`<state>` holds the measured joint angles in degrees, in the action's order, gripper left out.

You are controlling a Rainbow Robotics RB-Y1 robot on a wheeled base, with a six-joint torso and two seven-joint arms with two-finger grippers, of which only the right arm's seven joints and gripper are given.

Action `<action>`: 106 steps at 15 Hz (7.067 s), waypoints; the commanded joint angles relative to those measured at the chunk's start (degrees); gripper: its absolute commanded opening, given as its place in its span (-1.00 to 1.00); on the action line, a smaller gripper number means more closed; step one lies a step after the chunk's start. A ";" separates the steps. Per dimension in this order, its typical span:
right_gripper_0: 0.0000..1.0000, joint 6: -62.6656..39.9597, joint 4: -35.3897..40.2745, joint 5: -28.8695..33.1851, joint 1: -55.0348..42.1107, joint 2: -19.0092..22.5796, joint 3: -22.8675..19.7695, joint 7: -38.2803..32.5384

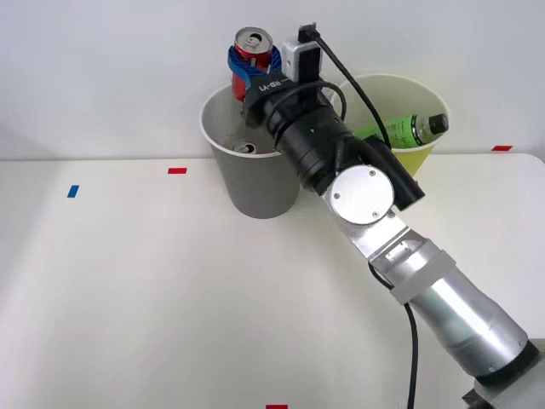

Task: Put cans in the gray bin, plastic bottles in the light green bin

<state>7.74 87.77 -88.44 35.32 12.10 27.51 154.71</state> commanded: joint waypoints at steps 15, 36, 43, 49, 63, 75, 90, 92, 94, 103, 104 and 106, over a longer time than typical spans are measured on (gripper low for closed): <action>1.00 -13.10 1.53 5.82 -2.18 4.16 -5.27 0.29; 1.00 13.36 39.06 10.74 -55.97 18.22 -7.73 0.29; 1.00 9.84 39.06 20.32 -64.14 6.27 -13.97 0.15; 1.00 8.35 39.06 26.30 -67.92 3.54 -17.31 -0.90; 1.00 21.97 26.40 82.64 -82.51 -4.81 -23.38 -65.15; 1.00 48.60 6.63 85.10 -87.79 -1.56 -13.97 -61.02; 1.00 48.42 6.28 82.81 -88.93 4.16 -6.24 -53.99; 1.00 48.42 6.28 82.64 -89.37 4.16 -6.24 -53.99; 1.00 48.42 6.28 82.81 -89.72 4.16 -6.06 -53.90; 1.00 48.42 6.28 82.81 -89.72 4.16 -6.06 -53.90; 1.00 48.42 6.28 82.81 -89.72 4.16 -6.06 -53.90; 1.00 48.42 6.28 82.81 -89.72 4.16 -6.06 -53.90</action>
<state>56.16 94.05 -5.63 -54.40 16.27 21.44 100.80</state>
